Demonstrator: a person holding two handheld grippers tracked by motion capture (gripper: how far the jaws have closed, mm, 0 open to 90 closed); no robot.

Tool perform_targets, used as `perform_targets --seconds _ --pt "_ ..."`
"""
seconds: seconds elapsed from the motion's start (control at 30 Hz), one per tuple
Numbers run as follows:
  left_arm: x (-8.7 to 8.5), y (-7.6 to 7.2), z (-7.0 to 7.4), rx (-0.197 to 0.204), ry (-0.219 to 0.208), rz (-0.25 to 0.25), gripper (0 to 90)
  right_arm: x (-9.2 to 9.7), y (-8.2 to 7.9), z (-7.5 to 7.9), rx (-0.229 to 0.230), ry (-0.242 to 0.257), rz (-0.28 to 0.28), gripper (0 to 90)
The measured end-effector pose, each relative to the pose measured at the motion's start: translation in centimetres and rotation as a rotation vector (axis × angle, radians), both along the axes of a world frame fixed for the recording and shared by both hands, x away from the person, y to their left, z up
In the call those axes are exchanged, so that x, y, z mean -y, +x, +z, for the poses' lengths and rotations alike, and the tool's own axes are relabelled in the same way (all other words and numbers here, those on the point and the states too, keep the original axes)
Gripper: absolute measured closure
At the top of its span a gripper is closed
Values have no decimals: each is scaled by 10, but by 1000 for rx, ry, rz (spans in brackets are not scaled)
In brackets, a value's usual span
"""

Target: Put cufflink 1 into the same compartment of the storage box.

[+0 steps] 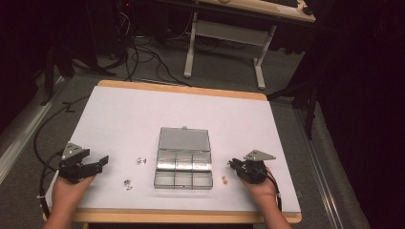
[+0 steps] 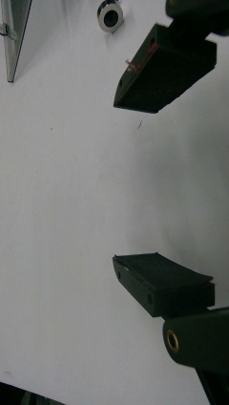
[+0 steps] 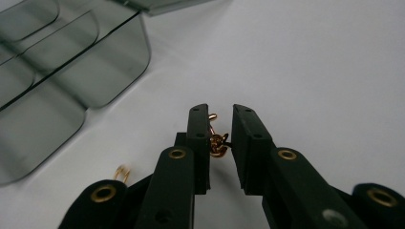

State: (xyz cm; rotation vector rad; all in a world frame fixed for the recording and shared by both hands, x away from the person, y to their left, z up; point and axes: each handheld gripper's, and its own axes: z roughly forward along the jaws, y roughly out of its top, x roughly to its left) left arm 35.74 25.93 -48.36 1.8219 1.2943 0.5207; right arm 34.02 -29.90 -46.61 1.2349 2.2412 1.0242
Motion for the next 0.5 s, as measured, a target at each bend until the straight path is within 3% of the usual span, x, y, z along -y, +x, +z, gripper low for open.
perform_targets --seconds 0.17,0.2,0.3,0.47,0.5 --pt "0 0 0 2 -4 -2 224 1 -27 0 -43 -24 17 787" --pt "0 0 0 2 -4 -3 227 1 -31 -2 -49 -48 27 787" --pt "0 0 0 1 0 -5 239 2 -35 -4 -75 -69 41 779" --pt "1 0 0 1 2 -7 262 2 -36 -4 -59 -57 47 697" --pt "0 0 0 2 0 -11 272 5 -38 1 -30 -26 43 662"
